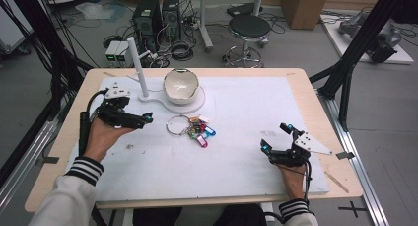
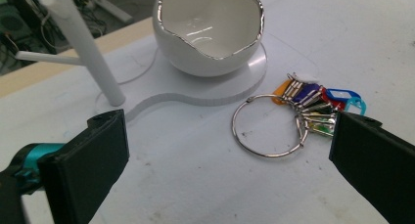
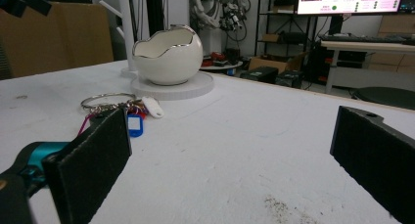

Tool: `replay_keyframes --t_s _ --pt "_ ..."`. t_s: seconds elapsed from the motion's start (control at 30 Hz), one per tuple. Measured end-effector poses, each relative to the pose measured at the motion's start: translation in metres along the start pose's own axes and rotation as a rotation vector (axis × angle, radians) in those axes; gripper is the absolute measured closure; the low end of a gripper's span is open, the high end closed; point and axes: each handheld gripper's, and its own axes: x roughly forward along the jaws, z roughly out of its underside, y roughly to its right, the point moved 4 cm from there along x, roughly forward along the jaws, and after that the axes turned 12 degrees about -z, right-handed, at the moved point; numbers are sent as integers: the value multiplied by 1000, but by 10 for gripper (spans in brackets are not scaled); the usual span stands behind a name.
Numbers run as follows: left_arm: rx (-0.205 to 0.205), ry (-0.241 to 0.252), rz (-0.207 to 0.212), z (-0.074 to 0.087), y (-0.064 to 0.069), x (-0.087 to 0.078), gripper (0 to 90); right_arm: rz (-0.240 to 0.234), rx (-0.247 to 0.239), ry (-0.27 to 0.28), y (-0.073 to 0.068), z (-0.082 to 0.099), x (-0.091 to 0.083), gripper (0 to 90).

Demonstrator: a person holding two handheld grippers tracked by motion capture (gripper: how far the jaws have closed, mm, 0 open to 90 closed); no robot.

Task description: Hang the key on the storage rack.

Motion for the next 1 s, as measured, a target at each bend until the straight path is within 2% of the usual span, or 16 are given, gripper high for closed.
replay_keyframes --t_s 0.1,0.3,0.43,0.57,0.63,0.67,0.83,0.9,1.0 --pt "16 -51 0 -5 7 10 17 0 0 1 0 0 0 11" --pt "45 -114 20 -12 19 28 17 0 -2 0 0 0 0 11" --pt "69 -151 29 -15 21 37 17 0 1 0 0 0 0 11" --pt "70 -190 37 -19 23 47 17 0 -1 0 0 0 0 11" --pt "85 -208 39 -21 23 51 17 1 -1 0 0 0 0 11" --pt "76 -215 43 -22 23 53 17 0 -2 0 0 0 0 11" --pt "99 -278 51 -26 24 62 18 0 -2 -1 0 0 0 11" --pt "97 -297 54 -28 25 66 18 0 -1 0 0 0 0 11" --pt "64 -330 68 -27 26 73 26 0 -3 -1 0 0 0 11"
